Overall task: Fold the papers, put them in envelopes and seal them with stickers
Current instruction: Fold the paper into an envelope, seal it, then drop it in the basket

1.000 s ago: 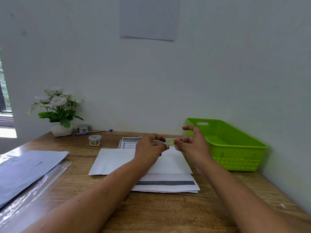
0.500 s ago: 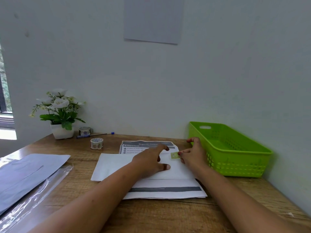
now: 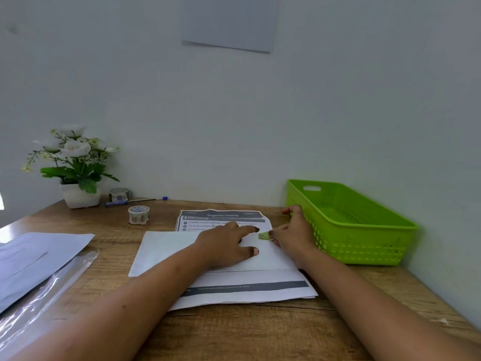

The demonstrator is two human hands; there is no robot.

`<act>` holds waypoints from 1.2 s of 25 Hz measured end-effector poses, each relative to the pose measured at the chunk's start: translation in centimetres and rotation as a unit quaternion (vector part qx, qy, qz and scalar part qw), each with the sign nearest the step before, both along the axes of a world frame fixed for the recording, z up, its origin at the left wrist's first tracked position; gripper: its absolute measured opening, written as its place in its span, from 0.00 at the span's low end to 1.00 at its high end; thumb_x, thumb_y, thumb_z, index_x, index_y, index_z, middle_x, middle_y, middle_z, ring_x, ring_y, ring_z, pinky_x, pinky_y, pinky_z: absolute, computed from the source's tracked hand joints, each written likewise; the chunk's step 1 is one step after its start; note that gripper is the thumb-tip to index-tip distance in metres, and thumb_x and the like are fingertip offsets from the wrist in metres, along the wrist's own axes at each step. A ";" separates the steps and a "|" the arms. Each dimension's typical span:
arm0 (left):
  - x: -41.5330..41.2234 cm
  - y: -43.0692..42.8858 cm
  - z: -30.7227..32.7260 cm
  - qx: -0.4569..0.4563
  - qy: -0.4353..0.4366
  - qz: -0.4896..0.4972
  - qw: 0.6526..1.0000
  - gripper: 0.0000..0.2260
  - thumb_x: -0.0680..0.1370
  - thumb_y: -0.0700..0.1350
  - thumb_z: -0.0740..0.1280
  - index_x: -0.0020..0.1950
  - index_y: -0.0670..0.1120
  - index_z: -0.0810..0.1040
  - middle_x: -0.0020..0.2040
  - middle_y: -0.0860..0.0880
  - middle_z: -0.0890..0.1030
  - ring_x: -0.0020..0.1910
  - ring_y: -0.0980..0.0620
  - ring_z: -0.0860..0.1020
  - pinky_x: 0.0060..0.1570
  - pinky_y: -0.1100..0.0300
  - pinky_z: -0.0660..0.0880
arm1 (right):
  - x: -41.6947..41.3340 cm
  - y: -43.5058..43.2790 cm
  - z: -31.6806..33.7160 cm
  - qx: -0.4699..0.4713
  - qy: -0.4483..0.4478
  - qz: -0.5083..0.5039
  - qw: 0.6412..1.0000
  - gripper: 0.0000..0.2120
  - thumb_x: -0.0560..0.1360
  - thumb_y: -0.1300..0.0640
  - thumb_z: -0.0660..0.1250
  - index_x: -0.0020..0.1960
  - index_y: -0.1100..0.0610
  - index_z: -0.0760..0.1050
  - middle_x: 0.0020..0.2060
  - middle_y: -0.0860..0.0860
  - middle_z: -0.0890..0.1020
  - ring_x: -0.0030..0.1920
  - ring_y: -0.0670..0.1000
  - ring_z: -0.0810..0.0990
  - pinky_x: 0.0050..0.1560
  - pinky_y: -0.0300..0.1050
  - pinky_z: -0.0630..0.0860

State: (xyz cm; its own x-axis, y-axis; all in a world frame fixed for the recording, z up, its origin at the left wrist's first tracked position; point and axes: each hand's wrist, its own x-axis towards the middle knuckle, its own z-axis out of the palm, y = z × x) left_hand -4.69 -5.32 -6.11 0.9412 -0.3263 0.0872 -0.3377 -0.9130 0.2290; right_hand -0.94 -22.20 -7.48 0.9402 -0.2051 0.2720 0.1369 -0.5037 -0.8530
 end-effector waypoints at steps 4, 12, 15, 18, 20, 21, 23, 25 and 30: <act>0.2 -0.1 0.1 0.007 0.020 -0.003 1.000 0.24 0.77 0.63 0.57 0.72 0.64 0.57 0.67 0.51 0.69 0.64 0.49 0.70 0.62 0.50 0.69 | 0.3 0.3 0.0 -0.028 -0.004 -0.005 1.000 0.22 0.67 0.68 0.67 0.53 0.49 0.63 0.37 0.56 0.82 0.40 0.58 0.82 0.42 0.55 0.81; 0.4 -0.7 -0.1 0.042 0.009 0.013 0.999 0.21 0.79 0.61 0.52 0.72 0.63 0.60 0.70 0.50 0.67 0.67 0.46 0.68 0.62 0.48 0.67 | 0.6 0.3 -0.2 -0.051 -0.021 -0.008 0.998 0.20 0.68 0.67 0.67 0.53 0.52 0.64 0.38 0.55 0.83 0.41 0.55 0.82 0.44 0.50 0.80; 0.2 -1.1 -0.4 0.047 -0.007 0.020 0.999 0.19 0.80 0.60 0.51 0.71 0.62 0.62 0.68 0.49 0.68 0.67 0.46 0.68 0.61 0.47 0.67 | 0.6 0.4 -0.3 -0.060 -0.029 -0.011 0.998 0.19 0.68 0.68 0.66 0.53 0.53 0.64 0.39 0.55 0.83 0.41 0.55 0.82 0.44 0.49 0.79; 0.1 -1.2 -0.5 0.058 -0.028 0.020 0.998 0.19 0.80 0.59 0.50 0.71 0.61 0.63 0.67 0.48 0.69 0.66 0.45 0.69 0.60 0.48 0.67 | 0.8 0.4 -0.4 -0.080 -0.038 -0.016 0.996 0.18 0.68 0.67 0.65 0.54 0.53 0.66 0.39 0.56 0.83 0.40 0.54 0.81 0.40 0.45 0.76; 0.0 -1.2 -0.8 0.059 -0.051 0.015 0.997 0.19 0.81 0.58 0.49 0.70 0.60 0.64 0.65 0.48 0.69 0.64 0.45 0.70 0.58 0.49 0.68 | 0.8 0.4 -0.5 -0.100 -0.040 -0.021 0.994 0.17 0.68 0.66 0.64 0.54 0.54 0.67 0.40 0.56 0.83 0.40 0.55 0.80 0.38 0.43 0.73; -0.1 -1.2 -1.0 0.055 -0.066 0.012 0.996 0.18 0.81 0.58 0.49 0.70 0.60 0.65 0.64 0.49 0.70 0.63 0.46 0.70 0.57 0.50 0.69 | 0.9 0.4 -0.6 -0.107 -0.039 -0.023 0.993 0.17 0.68 0.66 0.64 0.54 0.54 0.67 0.40 0.55 0.83 0.40 0.55 0.80 0.38 0.42 0.72; -0.3 -1.1 -1.2 0.043 -0.090 -0.002 0.995 0.18 0.81 0.56 0.50 0.69 0.59 0.67 0.64 0.51 0.69 0.62 0.48 0.70 0.55 0.50 0.70 | 0.9 0.4 -0.6 -0.121 -0.037 -0.019 0.992 0.17 0.69 0.66 0.64 0.54 0.54 0.67 0.41 0.55 0.83 0.41 0.54 0.80 0.38 0.42 0.72; -0.1 -1.1 -1.2 0.041 -0.091 -0.022 0.995 0.17 0.81 0.55 0.50 0.68 0.57 0.67 0.66 0.55 0.68 0.64 0.49 0.68 0.56 0.48 0.71 | 0.8 0.4 -0.6 -0.130 -0.043 -0.015 0.990 0.18 0.69 0.66 0.65 0.55 0.54 0.67 0.41 0.55 0.82 0.42 0.55 0.81 0.40 0.43 0.74; 0.2 -1.1 -1.2 0.058 -0.062 -0.017 0.996 0.16 0.81 0.54 0.48 0.68 0.58 0.66 0.65 0.52 0.74 0.66 0.49 0.65 0.54 0.48 0.69 | -0.1 0.2 -0.1 -0.170 -0.057 0.023 0.984 0.13 0.69 0.70 0.64 0.45 0.53 0.73 0.40 0.53 0.80 0.42 0.51 0.77 0.42 0.39 0.69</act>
